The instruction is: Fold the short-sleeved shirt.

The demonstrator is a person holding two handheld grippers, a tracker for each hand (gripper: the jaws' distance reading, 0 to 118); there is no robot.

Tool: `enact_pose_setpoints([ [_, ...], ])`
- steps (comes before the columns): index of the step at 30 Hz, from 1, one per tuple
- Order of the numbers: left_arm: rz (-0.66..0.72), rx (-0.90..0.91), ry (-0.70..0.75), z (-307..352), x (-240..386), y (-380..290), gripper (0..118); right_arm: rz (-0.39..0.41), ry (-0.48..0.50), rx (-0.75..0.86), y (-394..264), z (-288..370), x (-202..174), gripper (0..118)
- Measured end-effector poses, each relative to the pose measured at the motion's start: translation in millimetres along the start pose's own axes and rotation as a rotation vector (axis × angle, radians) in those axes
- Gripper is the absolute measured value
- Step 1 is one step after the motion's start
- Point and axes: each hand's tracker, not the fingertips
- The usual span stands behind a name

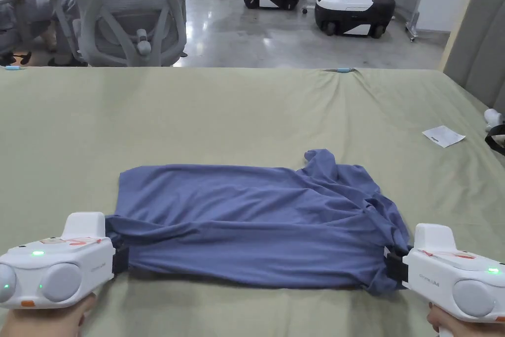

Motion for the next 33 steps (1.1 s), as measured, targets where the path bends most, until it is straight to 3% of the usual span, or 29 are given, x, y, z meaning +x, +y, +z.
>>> enact_pose_setpoints([
  [7,-0.007,0.032,-0.024,62,-14,-7,6,-0.02,0.011,0.055,-2,80,-3,7],
  [12,-0.006,-0.137,-0.038,36,-16,-56,6,-0.001,-0.023,-0.11,-40,59,-7,7],
  [15,0.027,-0.123,-0.033,39,-16,-78,8,-0.003,-0.036,-0.109,-59,54,-9,7],
  [16,0.052,-0.09,-0.02,45,-16,-77,14,-0.004,-0.041,-0.091,-59,59,-10,11],
  [17,0.055,-0.059,0.014,54,-16,-75,31,-0.009,-0.046,-0.072,-56,65,-11,26],
  [18,0.054,-0.034,0.055,63,-16,-71,71,-0.006,-0.064,-0.051,-50,72,-13,67],
  [19,0.059,-0.015,0.075,70,-15,-68,96,-0.004,-0.068,-0.033,-46,78,-15,96],
  [20,0.056,0.047,0.068,84,-11,-63,108,-0.004,-0.061,0.019,-38,88,-20,115],
  [23,-0.009,0.202,0.056,111,11,-47,104,-0.009,-0.003,0.246,-18,120,-43,118],
  [25,-0.051,0.251,0.038,120,26,-40,102,0.009,0.025,0.307,-8,131,-62,118],
  [26,-0.074,0.286,0.026,121,33,-38,97,0.032,0.028,0.329,-5,134,-74,116],
  [27,-0.085,0.309,0.019,121,36,-38,82,0.051,0.032,0.348,-5,135,-80,105],
  [28,-0.084,0.326,0.018,121,39,-39,61,0.075,0.038,0.361,-6,135,-87,83],
  [29,-0.085,0.326,0.023,119,43,-41,30,0.103,0.032,0.356,-7,130,-94,47],
  [30,-0.086,0.322,0.021,115,44,-43,0,0.125,0.011,0.352,-9,126,-99,0],
  [32,-0.086,0.323,0.022,108,45,-47,0,0.14,-0.007,0.363,-14,119,-108,0],
  [33,-0.094,0.302,0.009,105,43,-46,0,0.153,0.031,0.344,-14,116,-109,0],
])
